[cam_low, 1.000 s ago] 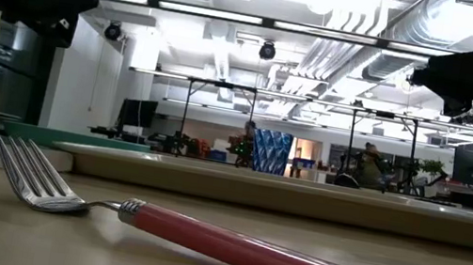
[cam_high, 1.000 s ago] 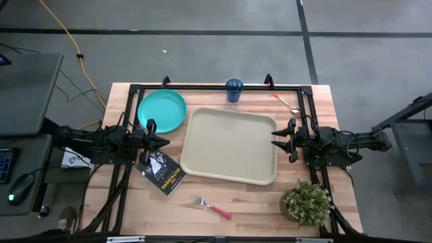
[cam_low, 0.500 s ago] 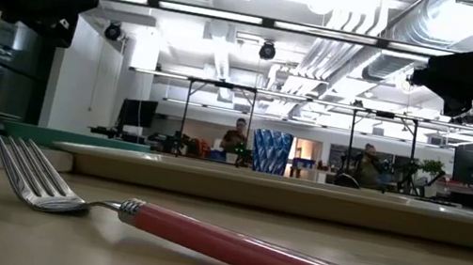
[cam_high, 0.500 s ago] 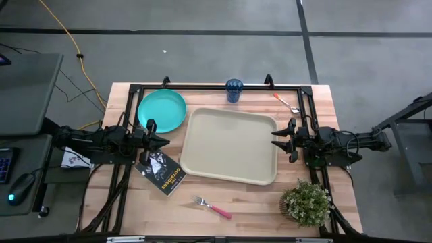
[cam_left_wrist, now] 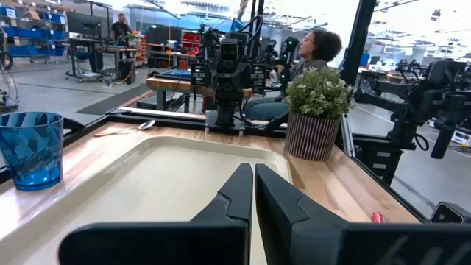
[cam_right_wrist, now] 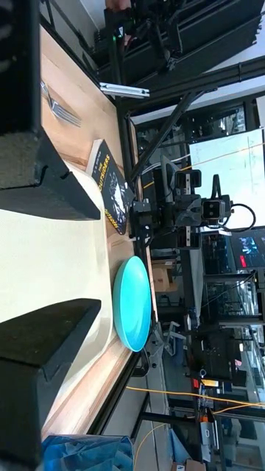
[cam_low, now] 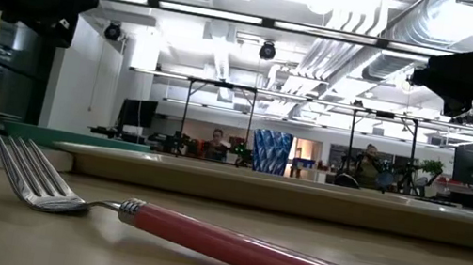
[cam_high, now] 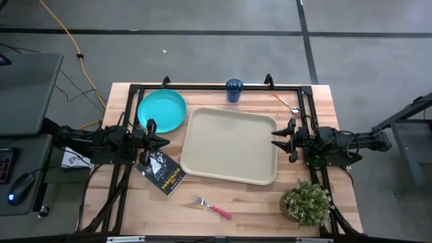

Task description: Pick and place plate/cup/fork/spoon on tray

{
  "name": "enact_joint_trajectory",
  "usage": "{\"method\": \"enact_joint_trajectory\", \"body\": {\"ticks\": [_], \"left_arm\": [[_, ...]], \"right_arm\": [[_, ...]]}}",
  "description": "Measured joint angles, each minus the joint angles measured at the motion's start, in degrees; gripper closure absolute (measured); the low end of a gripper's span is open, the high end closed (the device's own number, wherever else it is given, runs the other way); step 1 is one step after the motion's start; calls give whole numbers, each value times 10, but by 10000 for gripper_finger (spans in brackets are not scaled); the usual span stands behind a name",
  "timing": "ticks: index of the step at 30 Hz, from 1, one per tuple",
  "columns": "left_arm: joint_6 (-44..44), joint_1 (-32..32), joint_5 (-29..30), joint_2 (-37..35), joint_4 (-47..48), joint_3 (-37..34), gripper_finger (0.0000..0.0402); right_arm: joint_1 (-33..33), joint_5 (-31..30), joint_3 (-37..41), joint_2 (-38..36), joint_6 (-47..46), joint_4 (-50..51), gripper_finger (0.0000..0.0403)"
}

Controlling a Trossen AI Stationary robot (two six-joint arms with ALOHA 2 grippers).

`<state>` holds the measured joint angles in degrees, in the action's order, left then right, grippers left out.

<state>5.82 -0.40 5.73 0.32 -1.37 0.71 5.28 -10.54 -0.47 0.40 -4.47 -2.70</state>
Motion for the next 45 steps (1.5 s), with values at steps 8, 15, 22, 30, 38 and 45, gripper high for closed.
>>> {"method": "enact_joint_trajectory", "body": {"ticks": [8, 15, 22, 30, 38, 45], "left_arm": [[0, 0, 0, 0, 0, 0, 401], [0, 0, 0, 0, 0, 0, 402], [0, 0, 0, 0, 0, 0, 402], [0, 0, 0, 0, 0, 0, 402], [0, 0, 0, 0, 0, 0, 401], [0, 0, 0, 0, 0, 0, 401]], "right_arm": [[0, 0, 0, 0, 0, 0, 226], [0, 0, 0, 0, 0, 0, 226], [0, 0, 0, 0, 0, 0, 226], [0, -1, 0, 0, -17, -43, 226], [-6, -89, 0, 13, -29, -321, 226], [-83, -279, -101, 214, -22, -245, 226]]}}
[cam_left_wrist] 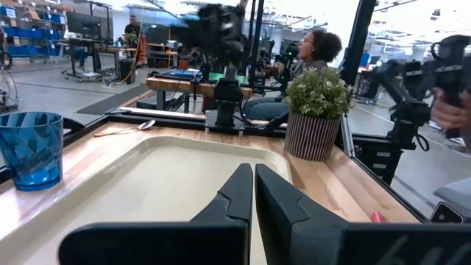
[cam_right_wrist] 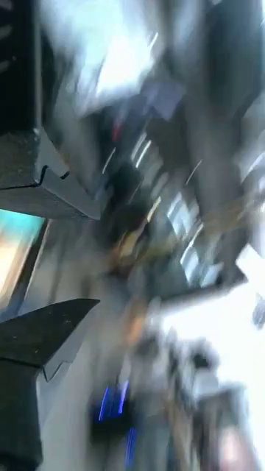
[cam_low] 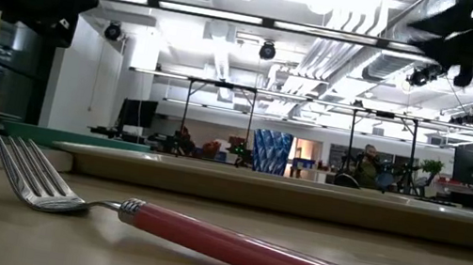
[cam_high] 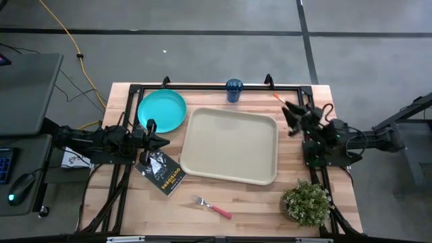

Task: Pick and place plate/cup/fork/spoon on tray
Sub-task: Put the white orange spoon on the left side of the gray tray

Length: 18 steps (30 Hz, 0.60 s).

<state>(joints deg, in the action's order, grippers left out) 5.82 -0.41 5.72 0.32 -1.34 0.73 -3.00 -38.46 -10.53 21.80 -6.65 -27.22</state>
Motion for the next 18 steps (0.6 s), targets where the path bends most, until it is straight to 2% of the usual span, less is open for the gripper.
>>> {"method": "enact_joint_trajectory", "body": {"ticks": [2, 3, 6, 8, 10, 14, 18], "left_arm": [[0, 0, 0, 0, 0, 0, 401], [0, 0, 0, 0, 0, 0, 401], [0, 0, 0, 0, 0, 0, 401], [0, 0, 0, 0, 0, 0, 401], [0, 0, 0, 0, 0, 0, 401], [0, 0, 0, 0, 0, 0, 401], [0, 0, 0, 0, 0, 0, 401]], "right_arm": [[-35, -37, -56, 79, -33, 116, 226], [-55, -37, -90, 118, -52, 182, 226], [-108, 0, -180, 226, -87, 360, 226], [-135, 3, -215, 292, -139, 431, 226], [-162, -12, -236, 354, -186, 476, 226], [-228, -39, -256, 458, -219, 541, 226], [-291, -29, -254, 524, -286, 546, 226]]}}
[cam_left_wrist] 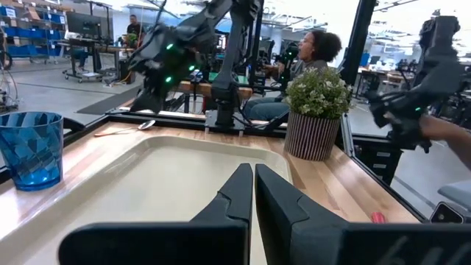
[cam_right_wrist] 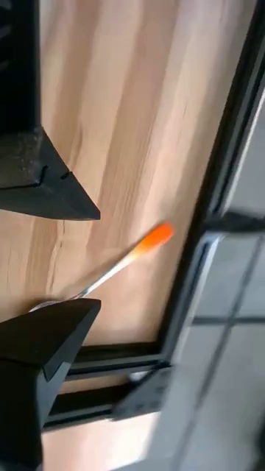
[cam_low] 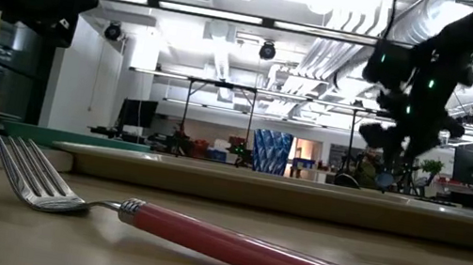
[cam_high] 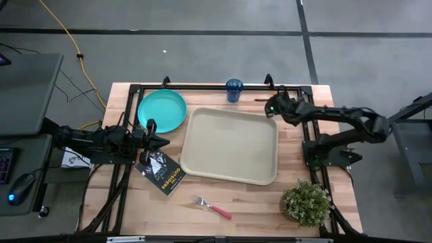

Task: Pick and place plate/cup/fork/spoon on tray
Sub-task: Put the white orange spoon on the left side of the gray tray

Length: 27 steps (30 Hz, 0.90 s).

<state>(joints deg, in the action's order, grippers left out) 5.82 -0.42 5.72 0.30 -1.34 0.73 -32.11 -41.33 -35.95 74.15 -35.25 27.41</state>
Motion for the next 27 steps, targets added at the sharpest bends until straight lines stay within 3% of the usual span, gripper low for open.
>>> {"method": "enact_joint_trajectory", "body": {"ticks": [8, 24, 27], "left_arm": [[0, 0, 0, 0, 0, 0, 401], [0, 0, 0, 0, 0, 0, 402], [0, 0, 0, 0, 0, 0, 402]], "right_arm": [[-83, -1, 12, 74, -61, -22, 226], [-129, -4, 10, 160, -80, -71, 228], [-128, 21, 8, 162, -68, -102, 236]]}}
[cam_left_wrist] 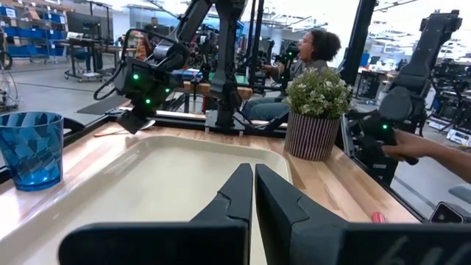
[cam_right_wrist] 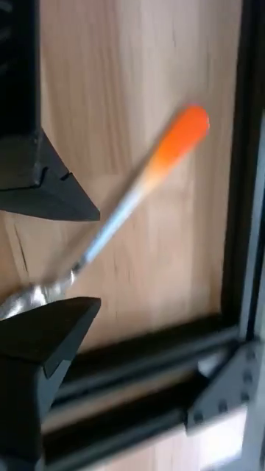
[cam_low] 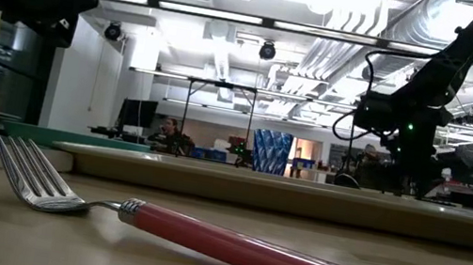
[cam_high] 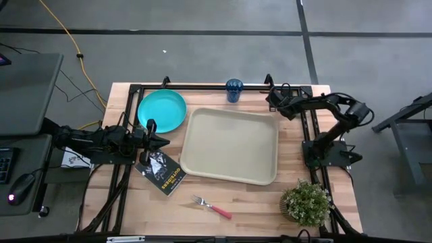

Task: Pick and place plate/cup/fork/spoon on tray
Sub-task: Put the white orange spoon on the left side of the gray tray

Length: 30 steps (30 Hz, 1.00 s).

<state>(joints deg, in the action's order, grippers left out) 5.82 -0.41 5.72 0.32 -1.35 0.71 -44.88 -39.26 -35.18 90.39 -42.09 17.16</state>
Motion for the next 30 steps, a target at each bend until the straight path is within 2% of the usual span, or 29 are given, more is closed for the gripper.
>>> {"method": "enact_joint_trajectory", "body": {"ticks": [2, 11, 21, 26, 30], "left_arm": [[0, 0, 0, 0, 0, 0, 401], [0, 0, 0, 0, 0, 0, 402], [0, 0, 0, 0, 0, 0, 402], [0, 0, 0, 0, 0, 0, 402], [0, 0, 0, 0, 0, 0, 402]], "right_arm": [[-1, 18, 0, 0, 6, -8, 244], [-1, 28, 0, 0, 21, 9, 285], [-5, 20, -1, 1, 20, 8, 291], [-12, 20, -46, 39, -17, 62, 295], [-11, 25, -70, 51, -2, 94, 323]]}}
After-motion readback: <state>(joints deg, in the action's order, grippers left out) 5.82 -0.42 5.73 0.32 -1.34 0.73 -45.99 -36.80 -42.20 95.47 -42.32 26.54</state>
